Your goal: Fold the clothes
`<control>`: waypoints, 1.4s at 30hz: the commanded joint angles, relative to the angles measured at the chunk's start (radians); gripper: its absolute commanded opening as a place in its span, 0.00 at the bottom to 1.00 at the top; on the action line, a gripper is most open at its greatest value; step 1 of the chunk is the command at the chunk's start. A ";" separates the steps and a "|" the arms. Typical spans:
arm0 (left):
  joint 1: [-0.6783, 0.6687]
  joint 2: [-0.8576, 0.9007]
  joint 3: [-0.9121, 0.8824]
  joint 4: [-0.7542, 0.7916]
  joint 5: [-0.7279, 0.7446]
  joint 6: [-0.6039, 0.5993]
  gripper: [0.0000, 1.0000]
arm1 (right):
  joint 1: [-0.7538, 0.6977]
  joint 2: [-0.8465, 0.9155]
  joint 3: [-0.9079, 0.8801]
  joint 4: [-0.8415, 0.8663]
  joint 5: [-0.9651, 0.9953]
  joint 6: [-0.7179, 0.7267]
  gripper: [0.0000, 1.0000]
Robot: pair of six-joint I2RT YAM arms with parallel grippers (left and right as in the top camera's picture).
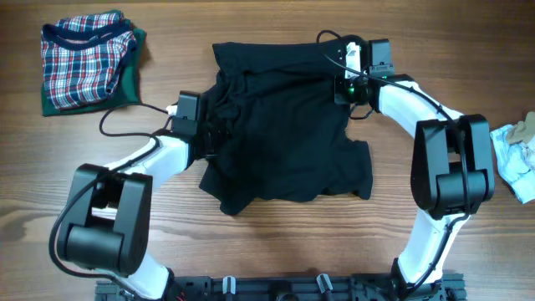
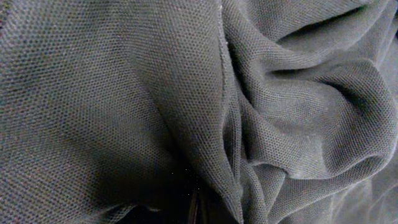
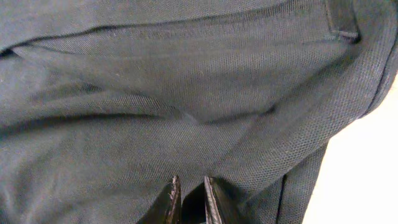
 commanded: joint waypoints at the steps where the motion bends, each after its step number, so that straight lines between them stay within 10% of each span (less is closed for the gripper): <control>1: -0.038 -0.024 -0.087 -0.148 0.014 0.066 0.04 | 0.002 0.025 0.019 -0.011 -0.009 0.015 0.13; 11: -0.038 -0.570 -0.087 -0.303 0.001 0.094 0.31 | 0.002 0.031 0.019 -0.099 0.122 0.129 0.12; 17: -0.041 -0.521 -0.087 -0.325 0.001 0.094 0.35 | -0.014 0.031 0.019 -0.246 0.406 0.320 0.07; 31: -0.321 -0.261 -0.087 -0.175 0.000 0.090 0.34 | -0.262 0.031 0.016 -0.774 0.405 0.626 0.04; 37: -0.349 -0.260 -0.087 -0.167 -0.014 0.090 0.34 | -0.267 -0.074 0.016 -0.731 0.098 0.244 0.04; 42: -0.349 -0.251 -0.090 -0.156 -0.122 0.082 0.34 | -0.266 -0.386 0.019 -0.602 -0.268 0.053 0.77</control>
